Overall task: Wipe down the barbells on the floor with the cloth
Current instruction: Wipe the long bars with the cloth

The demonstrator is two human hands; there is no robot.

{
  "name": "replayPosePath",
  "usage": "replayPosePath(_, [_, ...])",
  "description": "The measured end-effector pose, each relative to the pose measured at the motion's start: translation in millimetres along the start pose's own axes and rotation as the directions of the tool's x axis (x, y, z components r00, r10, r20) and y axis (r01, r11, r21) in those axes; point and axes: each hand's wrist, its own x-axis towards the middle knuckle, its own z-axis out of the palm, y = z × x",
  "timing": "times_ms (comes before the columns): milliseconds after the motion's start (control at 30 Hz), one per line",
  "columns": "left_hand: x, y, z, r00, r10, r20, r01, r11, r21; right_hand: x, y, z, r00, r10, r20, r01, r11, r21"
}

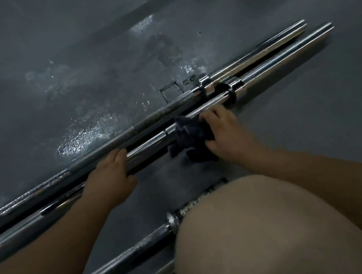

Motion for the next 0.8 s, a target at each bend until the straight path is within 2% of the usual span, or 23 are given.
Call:
replayPosePath(133, [1, -4, 3, 0.992, -0.105, 0.066, 0.111, 0.990, -0.089, 35, 34, -5, 0.996, 0.054, -0.074, -0.056, 0.998, -0.026])
replayPosePath(300, [17, 11, 2, 0.986, -0.161, 0.049, 0.166, 0.979, -0.117, 51, 61, 6, 0.980, 0.044, -0.193, -0.066, 0.992, -0.110])
replayPosePath(433, [33, 26, 7, 0.984, -0.152, 0.088, 0.165, 0.974, -0.157, 52, 66, 24, 0.959, 0.176, -0.222, -0.198, 0.977, -0.081])
replayPosePath(500, [32, 29, 16, 0.984, -0.133, 0.118, 0.148, 0.980, -0.136, 55, 66, 20, 0.961, 0.158, -0.226, -0.180, 0.981, -0.078])
replayPosePath(567, [31, 28, 21, 0.987, -0.133, 0.095, 0.144, 0.981, -0.131, 62, 72, 5, 0.963, 0.148, -0.223, -0.147, 0.989, 0.023])
replayPosePath(600, [32, 28, 22, 0.987, -0.146, 0.066, 0.154, 0.980, -0.130, 64, 75, -3, 0.952, 0.174, -0.252, -0.157, 0.984, 0.087])
replayPosePath(667, [36, 29, 23, 0.985, -0.170, 0.012, 0.170, 0.981, -0.089, 65, 73, -5, 0.865, 0.302, -0.401, -0.230, 0.949, 0.217])
replayPosePath(700, [39, 30, 23, 0.984, -0.176, 0.008, 0.176, 0.983, -0.055, 62, 64, 3, 0.814, 0.358, -0.457, -0.274, 0.931, 0.242])
replayPosePath(733, [40, 32, 22, 0.983, -0.185, 0.017, 0.185, 0.983, -0.018, 56, 51, 19, 0.798, 0.389, -0.461, -0.327, 0.921, 0.212])
replayPosePath(767, [41, 33, 21, 0.981, -0.192, 0.031, 0.192, 0.981, 0.014, 45, 34, 35, 0.836, 0.373, -0.403, -0.345, 0.928, 0.144])
replayPosePath(800, [41, 34, 20, 0.981, -0.188, 0.041, 0.187, 0.981, 0.046, 30, 19, 50, 0.911, 0.288, -0.296, -0.280, 0.957, 0.071])
